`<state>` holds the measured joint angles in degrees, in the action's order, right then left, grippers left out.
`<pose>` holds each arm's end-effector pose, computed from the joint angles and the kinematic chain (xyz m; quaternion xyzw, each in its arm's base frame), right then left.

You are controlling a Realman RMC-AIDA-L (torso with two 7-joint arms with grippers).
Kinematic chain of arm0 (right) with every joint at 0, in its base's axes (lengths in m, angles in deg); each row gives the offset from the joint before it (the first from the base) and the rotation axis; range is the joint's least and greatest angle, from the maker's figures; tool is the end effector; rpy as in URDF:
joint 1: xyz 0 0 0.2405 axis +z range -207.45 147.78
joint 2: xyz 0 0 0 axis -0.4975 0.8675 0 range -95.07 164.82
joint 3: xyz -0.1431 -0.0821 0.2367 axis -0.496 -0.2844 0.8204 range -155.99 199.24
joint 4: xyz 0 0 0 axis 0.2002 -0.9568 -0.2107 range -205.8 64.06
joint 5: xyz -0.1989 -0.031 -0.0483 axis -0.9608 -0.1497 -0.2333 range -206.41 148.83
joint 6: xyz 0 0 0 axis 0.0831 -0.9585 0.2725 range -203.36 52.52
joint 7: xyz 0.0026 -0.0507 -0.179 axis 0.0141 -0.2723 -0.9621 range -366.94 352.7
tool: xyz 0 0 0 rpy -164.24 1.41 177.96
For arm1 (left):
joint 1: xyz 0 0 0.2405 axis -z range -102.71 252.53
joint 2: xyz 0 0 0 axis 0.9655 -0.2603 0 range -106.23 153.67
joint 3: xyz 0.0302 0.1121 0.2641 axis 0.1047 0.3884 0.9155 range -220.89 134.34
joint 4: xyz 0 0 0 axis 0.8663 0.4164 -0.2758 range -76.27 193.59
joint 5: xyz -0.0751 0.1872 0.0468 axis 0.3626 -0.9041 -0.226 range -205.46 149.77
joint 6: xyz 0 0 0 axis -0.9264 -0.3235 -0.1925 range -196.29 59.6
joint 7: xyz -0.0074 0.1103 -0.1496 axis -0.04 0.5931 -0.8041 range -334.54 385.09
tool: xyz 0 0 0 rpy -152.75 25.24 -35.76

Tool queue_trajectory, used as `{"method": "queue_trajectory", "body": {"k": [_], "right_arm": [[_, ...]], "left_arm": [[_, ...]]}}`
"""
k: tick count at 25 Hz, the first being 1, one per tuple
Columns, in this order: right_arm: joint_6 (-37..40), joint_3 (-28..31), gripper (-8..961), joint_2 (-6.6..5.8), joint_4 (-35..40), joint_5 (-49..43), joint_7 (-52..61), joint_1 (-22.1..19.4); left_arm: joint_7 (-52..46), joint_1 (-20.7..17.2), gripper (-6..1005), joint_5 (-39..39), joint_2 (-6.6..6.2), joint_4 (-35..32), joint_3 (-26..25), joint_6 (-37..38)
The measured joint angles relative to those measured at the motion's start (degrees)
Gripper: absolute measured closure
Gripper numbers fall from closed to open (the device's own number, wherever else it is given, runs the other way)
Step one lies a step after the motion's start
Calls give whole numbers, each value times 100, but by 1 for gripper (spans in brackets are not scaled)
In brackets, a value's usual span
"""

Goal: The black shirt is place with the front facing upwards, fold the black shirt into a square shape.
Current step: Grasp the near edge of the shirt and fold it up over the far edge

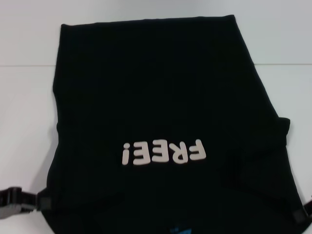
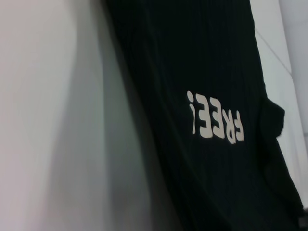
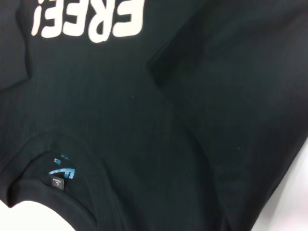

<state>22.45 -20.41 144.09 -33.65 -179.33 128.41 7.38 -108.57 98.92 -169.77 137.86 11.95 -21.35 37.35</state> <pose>0.3458 0.3321 -0.0039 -0.7867 0.6107 -0.0867 0.0257 -0.3619 0.2805 0.0138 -0.7124 -0.6869 -0.1380 0.0404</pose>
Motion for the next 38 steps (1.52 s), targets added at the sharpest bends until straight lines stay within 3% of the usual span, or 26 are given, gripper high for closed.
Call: {"method": "queue_trajectory", "body": {"k": [8,16,23,28,32,35,38], "right_arm": [[59,223,897,-36,-5,39,-89,-171],[68,874,898,11,-39,411,-246,108],[-226,1216,898,-77,168,1195,41,349],[-1244,1230,897,-94,380,1503,209,562],[-2637,1100,897,-4,163,1521,198,816],[-3721,768,897,62,-290,1502,195,1065],[-4573,349,897,113,-750,1457,252,1284]], "left_arm": [[150,-1,963,-42,0,3,-26,266],[-161,730,963,96,-128,542,-603,-371],[-687,1473,963,82,-153,817,-544,-1603],[-836,1952,963,113,-184,960,-544,-2592],[-881,2295,963,85,-164,1182,-494,-3627],[-1030,2424,963,70,-122,1393,-124,-4495],[-1326,2471,963,69,-37,1539,588,-5294]]}}
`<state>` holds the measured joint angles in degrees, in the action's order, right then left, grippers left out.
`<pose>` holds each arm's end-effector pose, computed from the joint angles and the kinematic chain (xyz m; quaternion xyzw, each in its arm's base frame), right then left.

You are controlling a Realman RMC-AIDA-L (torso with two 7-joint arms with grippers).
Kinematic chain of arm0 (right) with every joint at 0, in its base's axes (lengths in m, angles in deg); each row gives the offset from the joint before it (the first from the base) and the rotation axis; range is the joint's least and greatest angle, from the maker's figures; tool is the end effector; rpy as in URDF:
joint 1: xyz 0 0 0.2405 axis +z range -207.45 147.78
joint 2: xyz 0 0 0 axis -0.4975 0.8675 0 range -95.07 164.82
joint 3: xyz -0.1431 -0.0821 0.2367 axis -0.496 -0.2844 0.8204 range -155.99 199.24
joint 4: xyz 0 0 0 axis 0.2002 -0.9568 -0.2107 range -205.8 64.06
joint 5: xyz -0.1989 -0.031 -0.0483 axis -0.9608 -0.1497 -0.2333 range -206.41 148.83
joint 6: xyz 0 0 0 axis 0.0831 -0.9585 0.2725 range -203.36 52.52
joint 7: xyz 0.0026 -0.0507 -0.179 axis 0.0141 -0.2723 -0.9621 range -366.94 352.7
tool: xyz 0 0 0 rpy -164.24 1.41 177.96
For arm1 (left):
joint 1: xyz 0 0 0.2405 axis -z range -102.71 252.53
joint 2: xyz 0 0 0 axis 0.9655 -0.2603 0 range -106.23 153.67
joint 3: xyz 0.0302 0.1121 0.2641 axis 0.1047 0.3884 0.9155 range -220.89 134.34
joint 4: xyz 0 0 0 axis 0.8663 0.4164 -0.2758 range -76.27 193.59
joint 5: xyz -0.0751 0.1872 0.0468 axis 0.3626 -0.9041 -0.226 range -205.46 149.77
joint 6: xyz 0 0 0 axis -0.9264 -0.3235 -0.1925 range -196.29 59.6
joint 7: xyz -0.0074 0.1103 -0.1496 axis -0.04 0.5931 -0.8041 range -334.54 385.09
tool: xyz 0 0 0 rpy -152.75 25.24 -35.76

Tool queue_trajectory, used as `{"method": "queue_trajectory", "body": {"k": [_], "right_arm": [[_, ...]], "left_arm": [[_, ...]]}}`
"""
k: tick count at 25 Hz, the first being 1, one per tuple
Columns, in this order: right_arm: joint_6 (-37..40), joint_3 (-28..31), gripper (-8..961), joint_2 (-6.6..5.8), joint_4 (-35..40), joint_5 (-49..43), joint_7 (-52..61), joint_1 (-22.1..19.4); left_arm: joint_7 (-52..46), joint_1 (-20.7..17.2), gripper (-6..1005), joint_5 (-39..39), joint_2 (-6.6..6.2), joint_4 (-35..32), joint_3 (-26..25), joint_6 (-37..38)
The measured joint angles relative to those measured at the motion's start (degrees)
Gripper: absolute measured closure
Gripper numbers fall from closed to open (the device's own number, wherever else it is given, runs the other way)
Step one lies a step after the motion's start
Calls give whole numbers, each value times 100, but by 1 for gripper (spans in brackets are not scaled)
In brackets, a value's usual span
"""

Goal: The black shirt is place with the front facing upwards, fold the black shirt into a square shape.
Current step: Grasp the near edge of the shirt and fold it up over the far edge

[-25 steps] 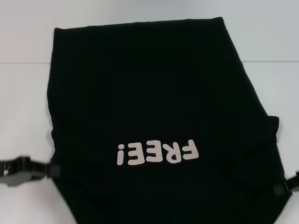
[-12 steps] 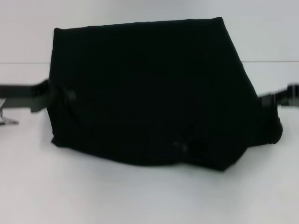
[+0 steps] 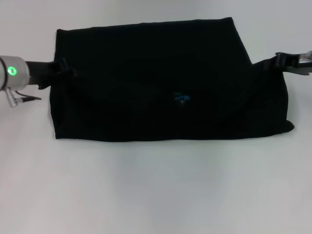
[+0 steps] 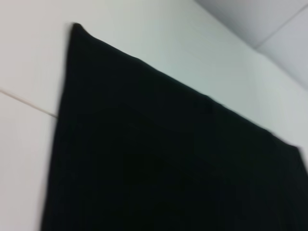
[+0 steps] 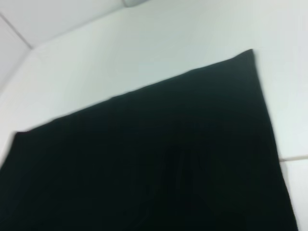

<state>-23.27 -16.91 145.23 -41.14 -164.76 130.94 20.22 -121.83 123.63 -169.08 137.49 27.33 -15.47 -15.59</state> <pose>0.2772 0.5209 0.0148 -0.7524 0.5524 0.1463 0.3278 -0.2943 0.5074 0.0051 -0.6660 -0.6475 -0.1993 0.3122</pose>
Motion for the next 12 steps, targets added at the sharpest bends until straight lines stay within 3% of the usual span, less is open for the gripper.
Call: {"method": "queue_trajectory", "body": {"k": [3,6,12], "right_arm": [[-731,-338,897,137,-335,-8,-3,179],[-1141,-565,897,252,-401,-9,-24,295],[-1429,-708,898,250,-243,4,-29,548]], "left_arm": [[-280,-15,963,0,83,19,603,-526],[-419,-30,962,0,117,-16,835,-766],[-500,-28,961,60,121,-231,826,-911]]}}
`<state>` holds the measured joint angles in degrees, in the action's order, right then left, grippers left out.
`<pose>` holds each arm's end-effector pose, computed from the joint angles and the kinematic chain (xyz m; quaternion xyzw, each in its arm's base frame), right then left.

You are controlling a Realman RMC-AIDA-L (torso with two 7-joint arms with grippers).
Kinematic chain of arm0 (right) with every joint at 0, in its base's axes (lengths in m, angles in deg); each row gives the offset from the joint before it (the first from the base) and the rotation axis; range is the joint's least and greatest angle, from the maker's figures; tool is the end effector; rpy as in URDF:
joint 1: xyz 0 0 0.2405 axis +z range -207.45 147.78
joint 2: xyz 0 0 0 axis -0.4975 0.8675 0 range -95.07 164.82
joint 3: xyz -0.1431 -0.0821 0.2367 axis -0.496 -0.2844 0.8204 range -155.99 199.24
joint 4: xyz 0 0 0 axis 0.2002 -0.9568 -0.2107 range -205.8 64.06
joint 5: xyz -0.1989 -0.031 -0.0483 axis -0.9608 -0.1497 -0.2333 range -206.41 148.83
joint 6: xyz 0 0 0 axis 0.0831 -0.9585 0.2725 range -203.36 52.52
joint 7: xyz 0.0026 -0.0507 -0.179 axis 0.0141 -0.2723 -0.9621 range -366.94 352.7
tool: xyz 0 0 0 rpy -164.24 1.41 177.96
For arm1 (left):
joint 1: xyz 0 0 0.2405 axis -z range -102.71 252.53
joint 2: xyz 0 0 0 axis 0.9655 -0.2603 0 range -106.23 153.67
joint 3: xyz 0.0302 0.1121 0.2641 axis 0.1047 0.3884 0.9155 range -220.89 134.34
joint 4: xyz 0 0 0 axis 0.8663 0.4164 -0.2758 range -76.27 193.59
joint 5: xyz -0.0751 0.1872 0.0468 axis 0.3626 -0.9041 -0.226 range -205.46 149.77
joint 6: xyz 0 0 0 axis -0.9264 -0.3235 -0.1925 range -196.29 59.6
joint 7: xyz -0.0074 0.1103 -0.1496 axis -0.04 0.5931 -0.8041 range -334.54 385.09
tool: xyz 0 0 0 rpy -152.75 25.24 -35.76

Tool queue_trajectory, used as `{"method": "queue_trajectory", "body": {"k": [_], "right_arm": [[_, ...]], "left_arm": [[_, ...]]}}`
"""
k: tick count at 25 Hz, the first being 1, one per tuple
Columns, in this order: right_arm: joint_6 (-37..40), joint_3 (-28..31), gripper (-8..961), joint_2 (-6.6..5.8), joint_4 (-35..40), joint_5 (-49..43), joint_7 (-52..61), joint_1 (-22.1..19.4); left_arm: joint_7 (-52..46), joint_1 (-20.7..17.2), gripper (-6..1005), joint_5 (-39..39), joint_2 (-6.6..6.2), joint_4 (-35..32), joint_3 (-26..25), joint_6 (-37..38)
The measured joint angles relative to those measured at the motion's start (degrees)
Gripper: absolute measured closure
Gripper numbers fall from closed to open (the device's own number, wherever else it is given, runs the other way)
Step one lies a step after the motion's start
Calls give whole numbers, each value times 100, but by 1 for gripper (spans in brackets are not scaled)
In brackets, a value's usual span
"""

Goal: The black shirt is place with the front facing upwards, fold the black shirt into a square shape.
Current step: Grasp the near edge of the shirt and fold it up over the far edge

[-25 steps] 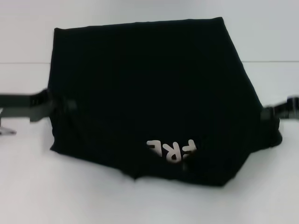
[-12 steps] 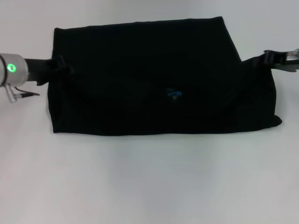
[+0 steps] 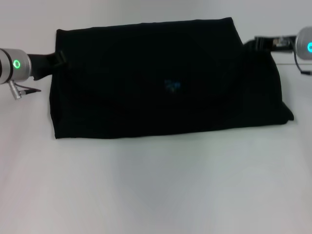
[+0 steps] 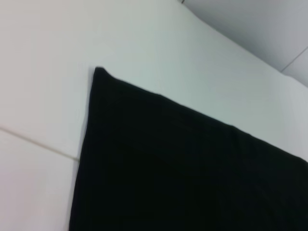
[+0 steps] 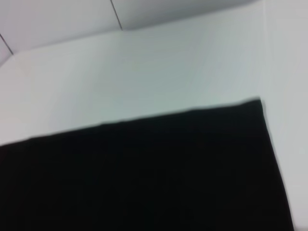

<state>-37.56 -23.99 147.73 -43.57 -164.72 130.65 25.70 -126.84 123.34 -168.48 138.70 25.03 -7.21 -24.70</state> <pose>0.2369 0.5562 -0.0030 -0.7685 0.4850 0.1374 0.3942 -0.2922 0.5232 0.0100 -0.6551 -0.6271 -0.1953 0.3735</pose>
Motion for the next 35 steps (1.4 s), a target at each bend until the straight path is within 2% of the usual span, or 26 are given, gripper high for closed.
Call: {"method": "queue_trajectory", "body": {"k": [6,14,21,26,29,32,34,35], "right_arm": [[-250,-285,898,-75,-17,-12,-25,272],[-746,-752,897,-10,-239,-17,-30,399],[-1106,-1219,885,75,-450,-20,-21,438],[-1190,-1261,874,69,-413,-22,-25,440],[-1153,-1235,868,36,-351,-16,-15,432],[-878,-1220,732,26,-28,17,2,279],[-533,-1199,642,50,420,30,20,90],[-155,-1086,600,76,906,128,38,-110]], "left_arm": [[-7,109,960,2,-3,-11,19,-162],[-10,152,959,1,63,6,36,-299],[130,144,958,1,258,0,66,-410],[99,145,957,31,249,90,27,-462],[76,82,893,183,227,79,19,-459],[75,-72,829,413,229,-93,15,-316],[78,-234,787,615,272,-321,15,-180],[106,-437,765,885,340,-590,29,-69]]}}
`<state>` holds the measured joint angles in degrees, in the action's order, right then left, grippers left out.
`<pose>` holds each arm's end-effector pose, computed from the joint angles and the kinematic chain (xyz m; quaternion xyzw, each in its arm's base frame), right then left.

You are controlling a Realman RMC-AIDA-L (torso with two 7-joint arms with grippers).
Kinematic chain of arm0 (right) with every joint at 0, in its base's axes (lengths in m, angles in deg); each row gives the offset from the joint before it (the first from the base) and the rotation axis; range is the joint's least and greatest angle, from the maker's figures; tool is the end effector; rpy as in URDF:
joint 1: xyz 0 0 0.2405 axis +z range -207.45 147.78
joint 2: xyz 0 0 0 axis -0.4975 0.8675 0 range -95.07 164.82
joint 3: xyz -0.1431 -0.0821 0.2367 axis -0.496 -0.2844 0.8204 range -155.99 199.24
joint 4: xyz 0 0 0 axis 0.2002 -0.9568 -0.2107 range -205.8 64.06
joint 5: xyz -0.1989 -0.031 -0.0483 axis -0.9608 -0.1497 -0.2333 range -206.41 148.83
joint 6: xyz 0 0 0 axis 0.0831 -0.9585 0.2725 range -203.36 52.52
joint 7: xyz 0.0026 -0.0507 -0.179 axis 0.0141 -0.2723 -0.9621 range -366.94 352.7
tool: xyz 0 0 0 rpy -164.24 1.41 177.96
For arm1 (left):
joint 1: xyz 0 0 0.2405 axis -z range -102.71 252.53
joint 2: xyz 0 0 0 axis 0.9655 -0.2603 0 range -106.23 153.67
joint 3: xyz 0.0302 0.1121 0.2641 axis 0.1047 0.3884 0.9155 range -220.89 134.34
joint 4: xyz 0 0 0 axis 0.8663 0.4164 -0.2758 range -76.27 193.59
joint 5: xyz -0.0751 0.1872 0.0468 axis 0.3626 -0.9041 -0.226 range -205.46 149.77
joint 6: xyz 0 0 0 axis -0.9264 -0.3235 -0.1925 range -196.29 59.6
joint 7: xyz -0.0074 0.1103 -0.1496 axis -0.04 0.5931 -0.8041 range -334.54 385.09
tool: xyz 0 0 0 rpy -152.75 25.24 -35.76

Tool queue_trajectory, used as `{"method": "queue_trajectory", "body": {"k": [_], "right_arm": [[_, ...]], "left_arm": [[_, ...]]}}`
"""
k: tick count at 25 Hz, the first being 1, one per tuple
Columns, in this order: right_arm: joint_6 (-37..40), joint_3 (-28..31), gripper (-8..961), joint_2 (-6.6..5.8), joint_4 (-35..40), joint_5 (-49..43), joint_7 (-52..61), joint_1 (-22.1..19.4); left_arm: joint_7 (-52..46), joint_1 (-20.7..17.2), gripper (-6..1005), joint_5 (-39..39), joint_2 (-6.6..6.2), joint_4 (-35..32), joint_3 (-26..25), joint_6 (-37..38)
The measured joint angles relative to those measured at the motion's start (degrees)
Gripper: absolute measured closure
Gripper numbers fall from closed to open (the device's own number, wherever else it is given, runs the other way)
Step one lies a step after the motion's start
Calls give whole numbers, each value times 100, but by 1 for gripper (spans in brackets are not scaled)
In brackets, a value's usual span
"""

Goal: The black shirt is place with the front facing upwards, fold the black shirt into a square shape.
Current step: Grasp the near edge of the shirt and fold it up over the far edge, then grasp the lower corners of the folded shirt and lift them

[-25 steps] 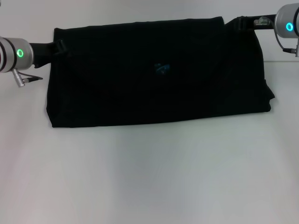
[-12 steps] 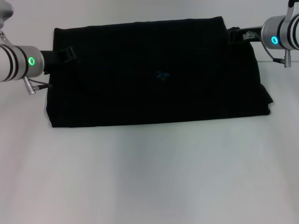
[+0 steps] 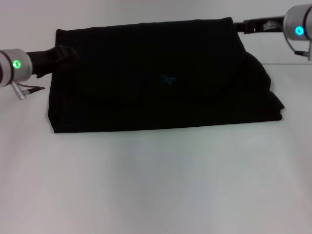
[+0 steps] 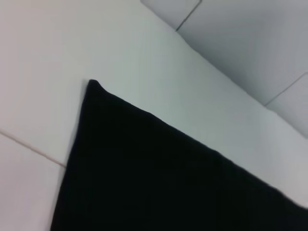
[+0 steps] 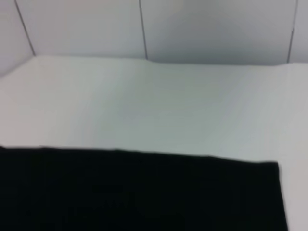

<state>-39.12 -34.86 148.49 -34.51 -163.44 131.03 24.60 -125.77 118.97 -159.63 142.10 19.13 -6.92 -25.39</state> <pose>0.1990 0.5666 0.0071 -0.8068 0.3916 0.1265 0.4240 -0.2906 0.5137 0.0113 -0.6222 -0.6381 -0.2666 0.3668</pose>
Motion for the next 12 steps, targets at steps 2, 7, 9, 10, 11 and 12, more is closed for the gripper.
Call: {"method": "queue_trajectory", "body": {"k": [2,7,9,10,11,12], "right_arm": [[226,99,516,9,206,102,-7,-91],[1445,700,295,-83,803,1087,-186,-701],[1969,1010,200,-144,806,1638,-427,-1001],[2209,1193,152,-174,770,1896,-570,-1165],[2480,1377,130,-198,706,2173,-727,-1323],[2735,1558,109,-217,614,2403,-870,-1481]], "left_arm": [[77,-202,673,252,87,-263,20,122],[679,-639,412,985,132,-526,1,764],[966,-746,333,1244,14,-354,-15,1157],[1156,-830,293,1390,-85,-173,-46,1468],[1284,-880,287,1468,-146,-43,-96,1660],[1456,-932,281,1516,-188,86,-220,1850]]}}
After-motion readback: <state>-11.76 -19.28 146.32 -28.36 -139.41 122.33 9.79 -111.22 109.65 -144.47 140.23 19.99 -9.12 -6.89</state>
